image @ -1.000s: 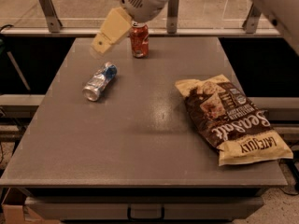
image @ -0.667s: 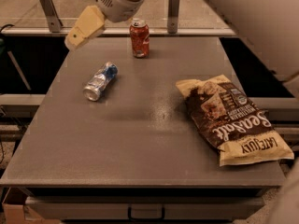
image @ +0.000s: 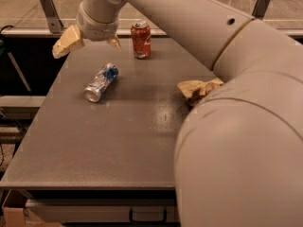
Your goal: Place redbull can upright
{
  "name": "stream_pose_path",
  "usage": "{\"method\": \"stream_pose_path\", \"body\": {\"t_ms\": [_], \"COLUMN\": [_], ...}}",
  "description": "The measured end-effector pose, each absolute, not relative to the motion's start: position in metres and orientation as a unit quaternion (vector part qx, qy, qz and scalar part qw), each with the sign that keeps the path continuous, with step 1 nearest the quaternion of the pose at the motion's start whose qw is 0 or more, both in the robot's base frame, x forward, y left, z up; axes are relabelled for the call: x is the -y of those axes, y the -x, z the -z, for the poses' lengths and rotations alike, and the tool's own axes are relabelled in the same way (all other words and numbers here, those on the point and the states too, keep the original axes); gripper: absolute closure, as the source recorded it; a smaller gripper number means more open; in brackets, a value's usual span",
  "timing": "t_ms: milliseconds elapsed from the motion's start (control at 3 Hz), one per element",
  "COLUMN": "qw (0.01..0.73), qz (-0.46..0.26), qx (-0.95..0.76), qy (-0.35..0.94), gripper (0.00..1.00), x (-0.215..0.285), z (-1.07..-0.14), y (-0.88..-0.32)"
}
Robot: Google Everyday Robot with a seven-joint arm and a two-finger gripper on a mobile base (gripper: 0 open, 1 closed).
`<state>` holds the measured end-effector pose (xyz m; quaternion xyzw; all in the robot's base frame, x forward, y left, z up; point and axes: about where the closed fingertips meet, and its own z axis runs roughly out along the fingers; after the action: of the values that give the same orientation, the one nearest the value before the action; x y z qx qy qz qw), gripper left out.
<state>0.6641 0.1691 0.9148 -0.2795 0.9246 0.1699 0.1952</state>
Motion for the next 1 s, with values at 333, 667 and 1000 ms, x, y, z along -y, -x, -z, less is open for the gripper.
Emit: {"method": "stream_pose_path", "body": {"t_ms": [333, 667, 1000], "qw": [0.138, 0.094, 0.059], "qz": [-0.141, -0.104, -0.069], "qx": [-0.962, -0.983, -0.993], "qy": [0.190, 0.121, 0.076], "gripper": [0.00, 0.00, 0.17], "x": [-0.156, -0.143, -0.132], "z": [-0.875, -0.849, -0.831], "y": [-0.664, -0.656, -0.651]}}
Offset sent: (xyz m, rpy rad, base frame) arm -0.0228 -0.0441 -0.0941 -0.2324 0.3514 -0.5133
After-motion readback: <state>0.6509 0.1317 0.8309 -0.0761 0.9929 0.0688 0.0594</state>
